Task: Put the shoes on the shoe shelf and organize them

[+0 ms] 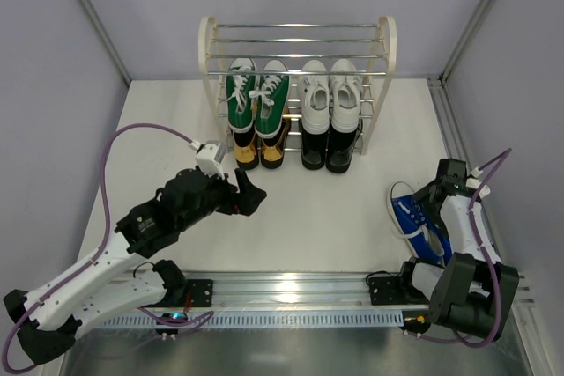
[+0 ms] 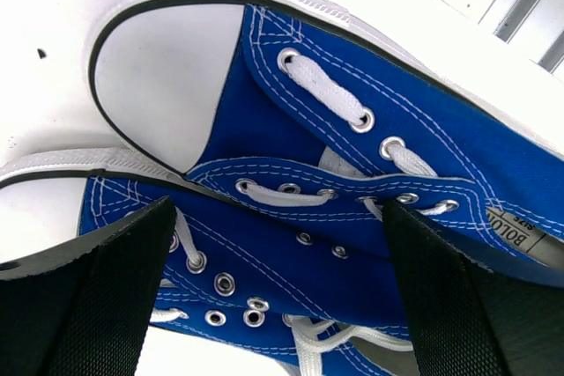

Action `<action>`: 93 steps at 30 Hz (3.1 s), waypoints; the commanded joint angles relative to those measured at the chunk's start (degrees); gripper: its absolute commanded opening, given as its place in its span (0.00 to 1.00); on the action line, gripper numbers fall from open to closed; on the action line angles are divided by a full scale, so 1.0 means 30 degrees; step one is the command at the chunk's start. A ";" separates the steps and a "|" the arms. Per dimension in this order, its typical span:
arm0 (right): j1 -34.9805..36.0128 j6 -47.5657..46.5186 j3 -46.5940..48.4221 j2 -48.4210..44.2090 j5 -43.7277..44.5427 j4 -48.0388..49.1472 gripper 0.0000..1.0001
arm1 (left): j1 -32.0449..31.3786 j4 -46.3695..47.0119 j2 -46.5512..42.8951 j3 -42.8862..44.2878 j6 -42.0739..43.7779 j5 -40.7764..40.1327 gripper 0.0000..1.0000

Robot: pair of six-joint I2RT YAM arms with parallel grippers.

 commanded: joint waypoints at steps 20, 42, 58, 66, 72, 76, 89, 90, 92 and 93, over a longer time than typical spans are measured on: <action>-0.0453 -0.0210 -0.0663 -0.2022 -0.3165 0.1869 0.04 | -0.0040 0.0033 -0.0157 -0.0162 0.0245 -0.0305 0.86; -0.0453 -0.2765 0.3612 -0.2990 -0.3297 -0.2669 0.88 | -0.0069 0.0267 -0.0858 -0.0687 0.0216 -0.0422 0.83; -0.0746 -0.3141 0.1861 -0.0269 -0.3227 -0.0186 1.00 | -0.0040 0.0268 -0.2819 -0.1479 0.0128 -0.0011 0.83; -0.0804 -0.3435 0.0368 0.0259 -0.7328 0.2423 1.00 | -0.0040 -0.0229 -0.3261 -0.1451 0.0040 -0.0333 0.83; -0.0804 -0.3582 -0.1069 -0.0496 -1.0960 0.4093 1.00 | -0.0069 -0.0582 -0.3671 -0.1538 -0.0106 -0.0627 0.82; -0.0775 -0.3290 -0.1480 -0.2398 -1.2190 0.4183 1.00 | -0.0040 -0.0553 -0.3584 -0.1568 -0.0194 -0.0657 0.82; -0.0775 -0.3576 -0.0196 -0.3695 -1.1703 0.2019 1.00 | -0.0040 -0.0200 -0.2968 -0.1479 -0.0487 -0.0217 0.81; -0.0775 -0.3785 -0.0047 -0.3608 -1.1145 0.1783 1.00 | -0.0069 -0.0201 -0.2997 -0.1480 -0.0545 -0.0246 0.81; -0.0775 -0.4224 0.0274 -0.3345 -1.0584 0.1286 1.00 | -0.0040 -0.0259 -0.3056 -0.1480 -0.0575 -0.0246 0.81; -0.0775 -0.4632 0.0363 -0.2792 -1.0699 0.1167 1.00 | -0.0040 -0.0259 -0.3056 -0.1509 -0.0604 -0.0246 0.81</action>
